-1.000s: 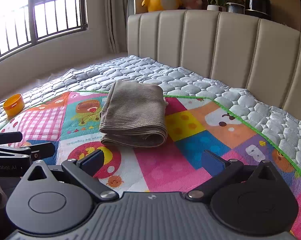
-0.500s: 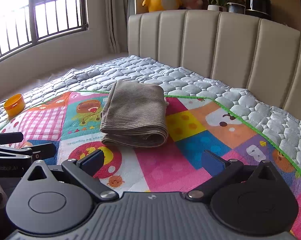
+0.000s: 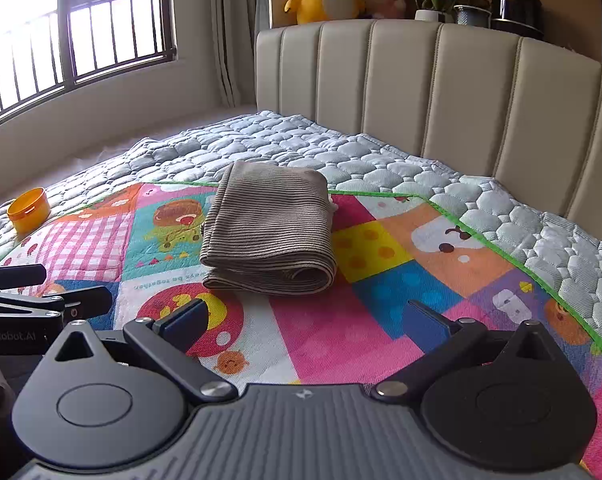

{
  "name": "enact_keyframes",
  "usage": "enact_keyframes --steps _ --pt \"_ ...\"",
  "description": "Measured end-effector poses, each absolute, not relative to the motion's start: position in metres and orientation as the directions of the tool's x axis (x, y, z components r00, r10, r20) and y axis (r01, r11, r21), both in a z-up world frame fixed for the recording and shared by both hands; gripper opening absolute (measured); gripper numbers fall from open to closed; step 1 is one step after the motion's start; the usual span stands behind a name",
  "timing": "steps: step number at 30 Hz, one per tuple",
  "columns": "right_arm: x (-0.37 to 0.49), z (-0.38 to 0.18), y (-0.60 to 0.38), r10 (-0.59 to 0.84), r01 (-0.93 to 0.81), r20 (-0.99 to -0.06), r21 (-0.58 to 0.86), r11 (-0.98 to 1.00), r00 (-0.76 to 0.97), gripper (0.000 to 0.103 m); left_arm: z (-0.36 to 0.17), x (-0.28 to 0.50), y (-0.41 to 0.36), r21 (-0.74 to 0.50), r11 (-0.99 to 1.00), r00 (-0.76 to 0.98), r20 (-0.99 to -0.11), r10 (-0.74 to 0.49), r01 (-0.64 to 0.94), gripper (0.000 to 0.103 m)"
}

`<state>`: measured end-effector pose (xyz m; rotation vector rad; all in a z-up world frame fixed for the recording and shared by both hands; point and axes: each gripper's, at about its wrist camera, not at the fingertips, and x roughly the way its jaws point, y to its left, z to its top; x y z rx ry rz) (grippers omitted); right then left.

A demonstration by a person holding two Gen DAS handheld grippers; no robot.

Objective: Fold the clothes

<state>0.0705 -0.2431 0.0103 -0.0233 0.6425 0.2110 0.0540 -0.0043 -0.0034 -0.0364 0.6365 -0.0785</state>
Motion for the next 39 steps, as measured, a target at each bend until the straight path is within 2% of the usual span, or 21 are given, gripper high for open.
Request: enact_keyframes --steps 39 --pt "0.0693 0.0101 -0.2422 0.187 -0.202 -0.596 0.043 0.978 0.781 0.103 -0.0029 0.052 -0.0048 -0.056 0.997 0.808 -0.584 -0.082 0.061 0.103"
